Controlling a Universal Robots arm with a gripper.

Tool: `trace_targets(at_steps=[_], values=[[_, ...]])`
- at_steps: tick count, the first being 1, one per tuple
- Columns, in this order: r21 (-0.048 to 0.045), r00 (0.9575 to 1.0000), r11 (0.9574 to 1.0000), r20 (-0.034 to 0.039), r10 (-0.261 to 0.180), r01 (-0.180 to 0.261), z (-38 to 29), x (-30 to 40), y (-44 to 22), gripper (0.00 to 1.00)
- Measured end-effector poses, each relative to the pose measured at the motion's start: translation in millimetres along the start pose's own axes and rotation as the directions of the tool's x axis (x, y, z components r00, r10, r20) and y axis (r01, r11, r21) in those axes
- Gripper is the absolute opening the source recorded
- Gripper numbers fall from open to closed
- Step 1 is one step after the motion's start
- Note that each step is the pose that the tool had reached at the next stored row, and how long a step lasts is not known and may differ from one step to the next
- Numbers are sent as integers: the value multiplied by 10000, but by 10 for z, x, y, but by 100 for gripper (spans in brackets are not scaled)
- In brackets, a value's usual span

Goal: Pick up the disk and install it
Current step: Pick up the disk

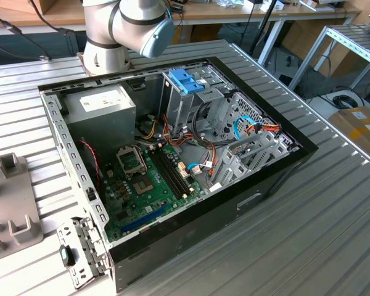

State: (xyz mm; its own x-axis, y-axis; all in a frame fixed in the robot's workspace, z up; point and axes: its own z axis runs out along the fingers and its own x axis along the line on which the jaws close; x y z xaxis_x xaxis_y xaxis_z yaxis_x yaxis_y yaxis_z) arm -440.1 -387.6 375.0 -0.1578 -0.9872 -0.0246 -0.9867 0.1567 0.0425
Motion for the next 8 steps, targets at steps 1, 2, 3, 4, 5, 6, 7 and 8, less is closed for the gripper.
trace_targets(at_steps=[1, 2, 3, 4, 5, 6, 7, 8], values=[[0, 10000, 10000, -1, 0, 0, 1, 0, 0, 56], [0, 10000, 10000, 0, 0, 0, 7, 0, 0, 56], [0, 10000, 10000, 0, 0, 0, 12, 0, -1, 56], [1, 10000, 10000, 0, 0, 0, 13, 0, -1, 56], [0, 10000, 10000, 0, 0, 0, 15, 1, -1, 56], [0, 10000, 10000, 0, 0, 0, 17, 1, -1, 56], [1, 10000, 10000, 0, 0, 0, 19, 0, -1, 56], [0, 10000, 10000, 0, 0, 0, 21, 1, -1, 56]])
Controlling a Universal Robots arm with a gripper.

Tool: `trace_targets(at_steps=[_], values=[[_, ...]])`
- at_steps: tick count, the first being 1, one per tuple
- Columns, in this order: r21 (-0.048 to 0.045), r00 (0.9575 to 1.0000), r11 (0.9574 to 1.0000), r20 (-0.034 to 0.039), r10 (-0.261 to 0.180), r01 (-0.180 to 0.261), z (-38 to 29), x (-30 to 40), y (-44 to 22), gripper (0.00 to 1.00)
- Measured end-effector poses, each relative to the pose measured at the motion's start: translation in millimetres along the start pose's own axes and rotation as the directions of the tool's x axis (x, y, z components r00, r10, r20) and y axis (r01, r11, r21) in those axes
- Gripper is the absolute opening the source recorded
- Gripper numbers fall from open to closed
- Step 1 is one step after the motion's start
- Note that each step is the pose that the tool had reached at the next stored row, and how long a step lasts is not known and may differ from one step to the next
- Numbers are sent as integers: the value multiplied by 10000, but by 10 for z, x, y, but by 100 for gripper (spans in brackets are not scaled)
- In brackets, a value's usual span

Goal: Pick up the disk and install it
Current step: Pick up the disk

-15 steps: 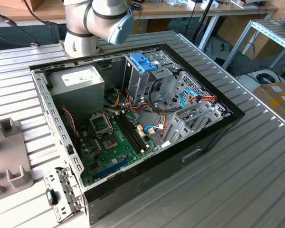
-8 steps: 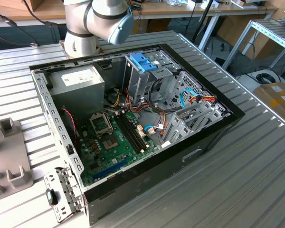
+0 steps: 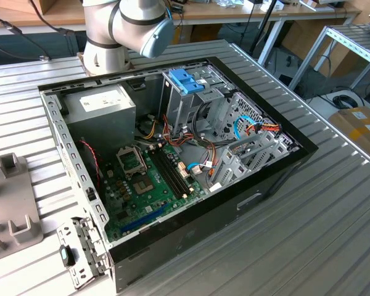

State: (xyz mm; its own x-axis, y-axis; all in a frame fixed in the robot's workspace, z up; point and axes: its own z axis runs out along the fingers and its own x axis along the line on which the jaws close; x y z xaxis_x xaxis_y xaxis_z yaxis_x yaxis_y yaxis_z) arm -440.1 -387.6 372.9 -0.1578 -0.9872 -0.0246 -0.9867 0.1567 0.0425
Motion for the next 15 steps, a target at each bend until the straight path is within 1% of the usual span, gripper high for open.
trace_targets(at_steps=[15], values=[[0, 10000, 10000, 0, 0, 0, 36, 1, -2, 56]])
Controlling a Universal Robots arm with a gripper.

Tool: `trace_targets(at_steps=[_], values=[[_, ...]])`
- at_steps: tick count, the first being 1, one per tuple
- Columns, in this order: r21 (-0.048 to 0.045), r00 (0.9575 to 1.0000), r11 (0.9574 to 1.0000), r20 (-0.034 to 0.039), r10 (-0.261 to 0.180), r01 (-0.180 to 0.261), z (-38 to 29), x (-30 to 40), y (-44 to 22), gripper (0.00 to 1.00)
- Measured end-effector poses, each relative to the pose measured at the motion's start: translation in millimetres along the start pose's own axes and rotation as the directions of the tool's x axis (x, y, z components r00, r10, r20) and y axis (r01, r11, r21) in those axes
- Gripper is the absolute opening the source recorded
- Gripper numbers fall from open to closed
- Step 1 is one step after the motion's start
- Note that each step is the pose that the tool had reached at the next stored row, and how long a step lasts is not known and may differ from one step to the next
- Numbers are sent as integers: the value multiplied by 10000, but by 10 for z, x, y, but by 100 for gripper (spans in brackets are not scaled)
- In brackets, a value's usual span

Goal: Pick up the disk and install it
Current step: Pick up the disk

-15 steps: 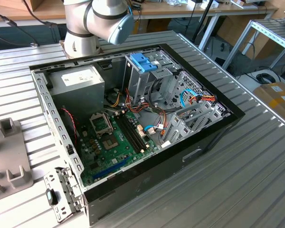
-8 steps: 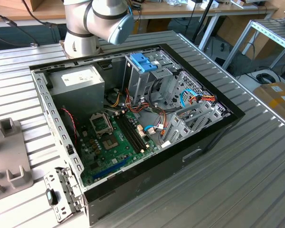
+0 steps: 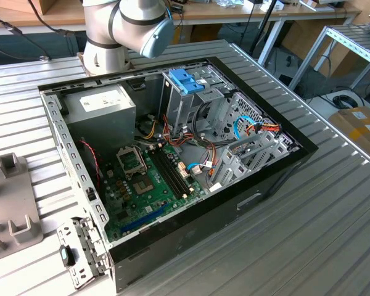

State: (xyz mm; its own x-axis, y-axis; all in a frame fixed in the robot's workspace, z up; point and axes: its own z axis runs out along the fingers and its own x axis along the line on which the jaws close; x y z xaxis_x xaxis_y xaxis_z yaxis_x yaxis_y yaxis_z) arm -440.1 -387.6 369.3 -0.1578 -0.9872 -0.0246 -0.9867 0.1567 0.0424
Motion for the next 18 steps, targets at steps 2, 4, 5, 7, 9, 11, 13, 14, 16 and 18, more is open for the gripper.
trace_targets(at_steps=[2, 4, 5, 7, 9, 11, 13, 14, 16, 18], values=[[0, 10000, 10000, 0, 0, 0, 4, 0, 0, 56], [0, 10000, 10000, 0, 0, 0, 8, 0, 0, 56], [0, 10000, 10000, 0, 0, 0, 11, 0, 0, 56], [0, 10000, 10000, 0, 0, 0, 16, 0, -1, 56], [0, 10000, 10000, 0, 0, 0, 19, 1, -1, 56], [0, 10000, 10000, 0, 0, 0, 23, 1, -1, 56], [0, 10000, 10000, 0, 0, 0, 30, 1, -1, 56], [0, 10000, 10000, 0, 0, 0, 31, 1, -1, 56], [-1, 10000, 10000, 0, 0, 0, 39, 1, -2, 56], [0, 10000, 10000, 0, 0, 0, 50, 1, -2, 56]])
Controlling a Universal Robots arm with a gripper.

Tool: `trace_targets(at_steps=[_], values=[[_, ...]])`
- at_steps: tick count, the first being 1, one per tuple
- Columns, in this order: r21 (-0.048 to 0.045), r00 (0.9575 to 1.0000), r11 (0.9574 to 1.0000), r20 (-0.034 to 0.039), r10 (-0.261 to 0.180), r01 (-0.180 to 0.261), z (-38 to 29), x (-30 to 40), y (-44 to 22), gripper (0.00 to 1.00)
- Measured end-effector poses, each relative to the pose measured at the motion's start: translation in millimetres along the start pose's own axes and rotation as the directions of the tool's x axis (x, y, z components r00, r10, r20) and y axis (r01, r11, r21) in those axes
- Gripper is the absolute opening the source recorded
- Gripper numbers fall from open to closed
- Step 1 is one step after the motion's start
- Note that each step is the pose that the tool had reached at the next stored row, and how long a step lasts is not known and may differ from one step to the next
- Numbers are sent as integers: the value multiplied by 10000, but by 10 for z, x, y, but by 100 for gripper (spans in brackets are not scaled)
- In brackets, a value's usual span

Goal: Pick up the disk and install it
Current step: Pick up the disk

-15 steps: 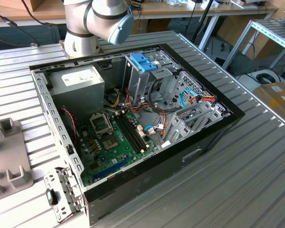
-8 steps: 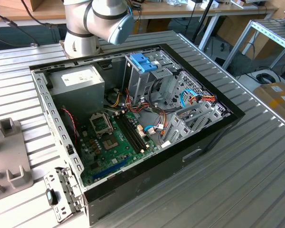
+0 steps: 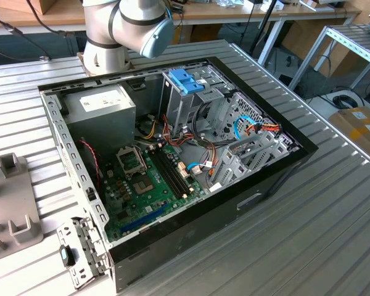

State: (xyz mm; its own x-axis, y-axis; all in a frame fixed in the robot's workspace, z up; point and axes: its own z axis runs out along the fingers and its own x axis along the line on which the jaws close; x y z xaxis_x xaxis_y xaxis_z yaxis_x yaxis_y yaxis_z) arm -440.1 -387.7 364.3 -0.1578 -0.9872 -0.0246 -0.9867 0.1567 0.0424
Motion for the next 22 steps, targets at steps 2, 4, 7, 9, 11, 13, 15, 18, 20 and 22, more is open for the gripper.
trace_targets(at_steps=[2, 4, 7, 9, 11, 13, 15, 18, 20, 22], values=[[0, 10000, 10000, 0, 0, 0, 9, 0, 0, 56], [0, 10000, 10000, 0, 0, 0, 19, 0, -1, 56], [2, 10000, 10000, 1, 0, 0, 25, -3, 0, 56], [1, 10000, 10000, 0, 1, -1, 29, -10, 1, 56], [1, 10000, 10000, 0, 0, 0, 32, -23, 2, 56], [0, 10000, 10000, 0, 0, 0, 36, -37, 4, 56], [0, 10000, 10000, 1, 0, 0, 39, -57, 8, 56], [1, 10000, 10000, 1, 0, 0, 43, -84, 12, 56], [0, 10000, 10000, 0, 0, 0, 45, -96, 14, 56], [1, 10000, 10000, 1, 0, 0, 46, -107, 15, 56]])
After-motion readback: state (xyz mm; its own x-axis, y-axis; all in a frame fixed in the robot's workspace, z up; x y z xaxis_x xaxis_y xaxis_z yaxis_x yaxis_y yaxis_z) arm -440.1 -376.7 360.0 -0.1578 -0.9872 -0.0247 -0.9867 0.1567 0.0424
